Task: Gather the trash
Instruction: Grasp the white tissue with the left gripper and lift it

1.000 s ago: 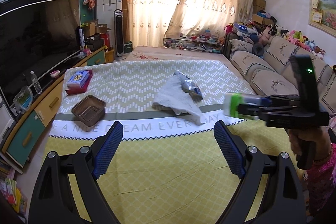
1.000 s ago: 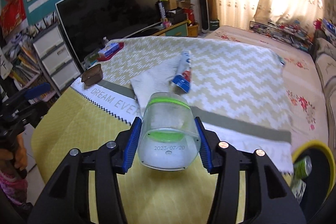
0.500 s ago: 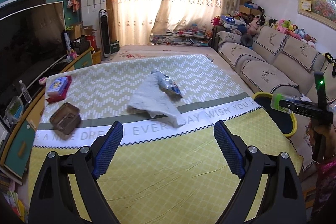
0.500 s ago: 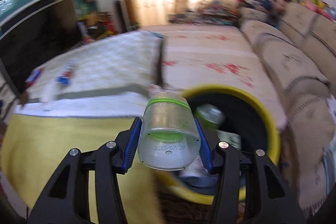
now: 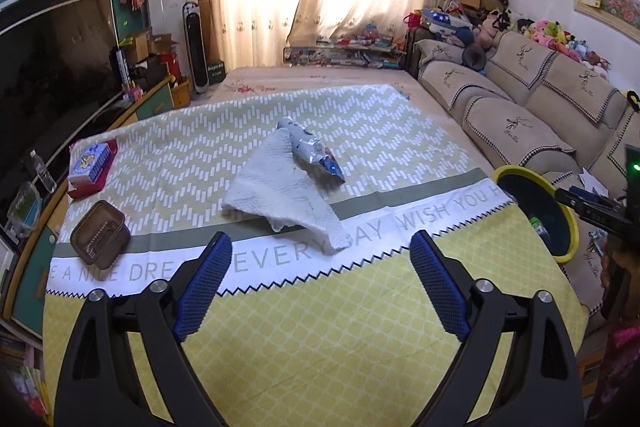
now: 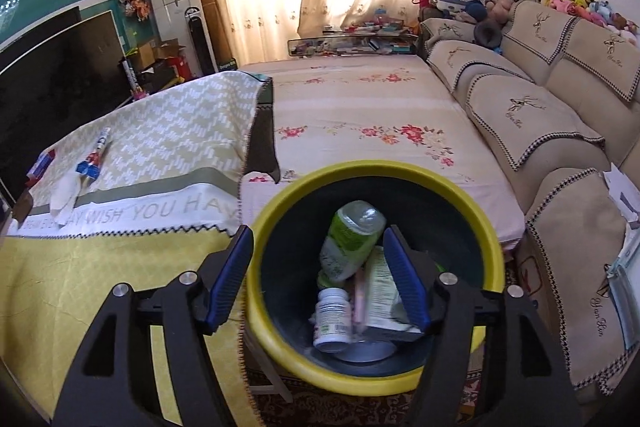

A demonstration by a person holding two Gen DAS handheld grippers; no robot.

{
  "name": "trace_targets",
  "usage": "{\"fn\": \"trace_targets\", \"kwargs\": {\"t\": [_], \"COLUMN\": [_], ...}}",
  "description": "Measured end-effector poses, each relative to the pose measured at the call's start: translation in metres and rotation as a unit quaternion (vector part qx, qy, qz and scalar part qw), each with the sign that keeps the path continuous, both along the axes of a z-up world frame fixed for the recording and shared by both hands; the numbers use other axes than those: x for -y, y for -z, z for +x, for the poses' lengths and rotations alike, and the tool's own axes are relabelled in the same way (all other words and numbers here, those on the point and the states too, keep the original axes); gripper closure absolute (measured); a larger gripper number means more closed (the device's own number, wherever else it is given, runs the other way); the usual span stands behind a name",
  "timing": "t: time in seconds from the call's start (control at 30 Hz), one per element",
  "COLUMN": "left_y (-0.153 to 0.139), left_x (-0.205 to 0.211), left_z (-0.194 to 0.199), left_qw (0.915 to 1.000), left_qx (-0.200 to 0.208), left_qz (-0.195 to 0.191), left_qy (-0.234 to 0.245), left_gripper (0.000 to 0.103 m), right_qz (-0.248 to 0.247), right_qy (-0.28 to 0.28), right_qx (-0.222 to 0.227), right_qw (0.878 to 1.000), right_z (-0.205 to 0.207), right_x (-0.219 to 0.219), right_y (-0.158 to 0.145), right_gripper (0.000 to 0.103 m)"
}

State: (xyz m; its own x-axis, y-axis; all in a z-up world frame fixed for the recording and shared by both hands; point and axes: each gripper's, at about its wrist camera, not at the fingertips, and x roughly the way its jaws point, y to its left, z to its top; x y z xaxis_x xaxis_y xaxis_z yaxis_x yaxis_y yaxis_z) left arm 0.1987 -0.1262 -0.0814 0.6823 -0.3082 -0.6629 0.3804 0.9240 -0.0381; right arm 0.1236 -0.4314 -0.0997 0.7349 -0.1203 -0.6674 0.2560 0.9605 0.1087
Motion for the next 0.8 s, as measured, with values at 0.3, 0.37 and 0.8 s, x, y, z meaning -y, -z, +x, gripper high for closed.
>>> {"fn": "trace_targets", "kwargs": {"t": [0.3,0.37,0.8], "left_y": [0.024,0.029,0.067], "left_x": [0.004,0.007,0.030], "left_z": [0.068,0.083,0.140], "left_qw": [0.9984,0.9978,0.9914], "left_qx": [-0.054,-0.061,-0.114], "left_qz": [0.011,0.022,0.064], "left_qy": [-0.013,-0.014,-0.008], "left_gripper": [0.012,0.012,0.016], "right_qz": [0.013,0.015,0.020], "right_qy": [-0.016,-0.018,-0.023], "right_qx": [0.003,0.003,0.000], "right_qw": [1.000,1.000,1.000], "right_z": [0.002,0.002,0.005], "right_x": [-0.014,-0.015,-0.018], "right_y": [-0.001,-0.001,0.000], "right_gripper": [0.035,0.035,0.034]}}
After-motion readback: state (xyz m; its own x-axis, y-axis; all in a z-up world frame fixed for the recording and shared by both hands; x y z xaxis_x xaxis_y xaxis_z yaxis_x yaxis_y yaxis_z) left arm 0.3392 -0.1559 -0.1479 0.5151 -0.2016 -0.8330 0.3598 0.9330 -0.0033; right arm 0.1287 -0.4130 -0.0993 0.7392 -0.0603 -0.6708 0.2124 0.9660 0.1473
